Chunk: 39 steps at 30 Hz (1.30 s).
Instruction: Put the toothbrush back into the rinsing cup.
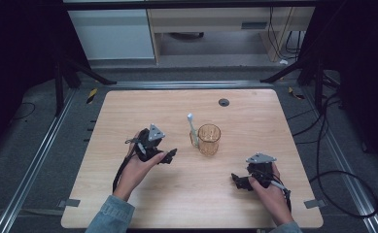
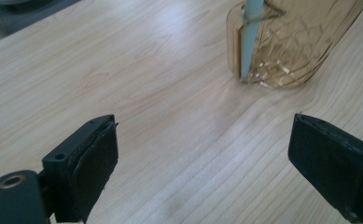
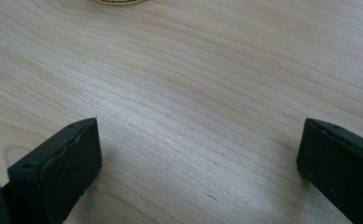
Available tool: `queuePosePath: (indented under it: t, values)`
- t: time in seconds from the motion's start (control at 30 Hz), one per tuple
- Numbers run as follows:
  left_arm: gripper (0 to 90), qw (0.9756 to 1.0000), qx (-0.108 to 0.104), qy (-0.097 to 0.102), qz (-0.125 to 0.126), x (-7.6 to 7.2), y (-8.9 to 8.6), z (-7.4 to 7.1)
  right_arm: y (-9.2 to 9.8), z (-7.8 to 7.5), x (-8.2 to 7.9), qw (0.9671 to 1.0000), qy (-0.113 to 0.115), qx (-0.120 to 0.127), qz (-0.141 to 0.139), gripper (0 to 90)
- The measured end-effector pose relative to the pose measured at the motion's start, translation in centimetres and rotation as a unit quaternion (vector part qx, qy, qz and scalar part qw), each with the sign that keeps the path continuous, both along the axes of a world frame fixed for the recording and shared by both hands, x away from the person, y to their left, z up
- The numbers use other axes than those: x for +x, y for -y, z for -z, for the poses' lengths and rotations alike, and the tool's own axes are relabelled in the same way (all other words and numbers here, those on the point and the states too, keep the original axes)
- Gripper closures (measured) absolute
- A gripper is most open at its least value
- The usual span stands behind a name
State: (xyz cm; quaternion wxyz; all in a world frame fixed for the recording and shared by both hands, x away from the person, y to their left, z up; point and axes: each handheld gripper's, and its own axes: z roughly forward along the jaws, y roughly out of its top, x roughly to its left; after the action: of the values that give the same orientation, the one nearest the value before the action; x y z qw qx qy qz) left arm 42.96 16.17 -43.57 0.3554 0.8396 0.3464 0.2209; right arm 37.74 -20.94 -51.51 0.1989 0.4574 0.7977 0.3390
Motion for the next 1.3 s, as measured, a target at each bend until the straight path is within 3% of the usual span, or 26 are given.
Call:
queuePosePath:
  t: [0.2, 0.3, 0.4, 0.67, 0.83, 1.03, 1.3]
  values:
    - [7.6, 0.9993, 0.017, -0.022, -0.026, 0.1, -2.2, 1.3, 0.0, 0.0, 0.0, 1.0000, 0.000, 0.000, 0.000, 0.4]
    - [7.6, 0.9973, 0.023, -0.044, -0.054, 0.5, -3.9, 2.1, 0.0, 0.0, 0.0, 1.0000, 0.000, 0.000, 0.000, 0.4]
    - [7.6, 0.9954, 0.020, -0.053, -0.078, 0.8, -5.7, 2.7, 0.0, 0.0, 0.0, 1.0000, 0.000, 0.000, 0.000, 0.4]
    - [7.6, 0.9903, 0.012, -0.063, -0.123, 1.6, -9.7, 3.7, 0.0, 0.0, 0.0, 1.0000, 0.000, 0.000, 0.000, 0.4]
    - [7.6, 0.9867, 0.002, -0.059, -0.151, 1.8, -11.9, 4.0, 0.0, 0.0, 0.0, 1.0000, 0.000, 0.000, 0.000, 0.4]
    - [7.6, 0.9849, -0.004, -0.056, -0.163, 1.9, -13.0, 4.4, 0.0, 0.0, 0.0, 1.0000, 0.000, 0.000, 0.000, 0.3]
    - [7.6, 0.9849, -0.007, -0.060, -0.162, 2.2, -13.2, 5.4, 0.0, 0.0, 0.0, 1.0000, 0.000, 0.000, 0.000, 0.3]
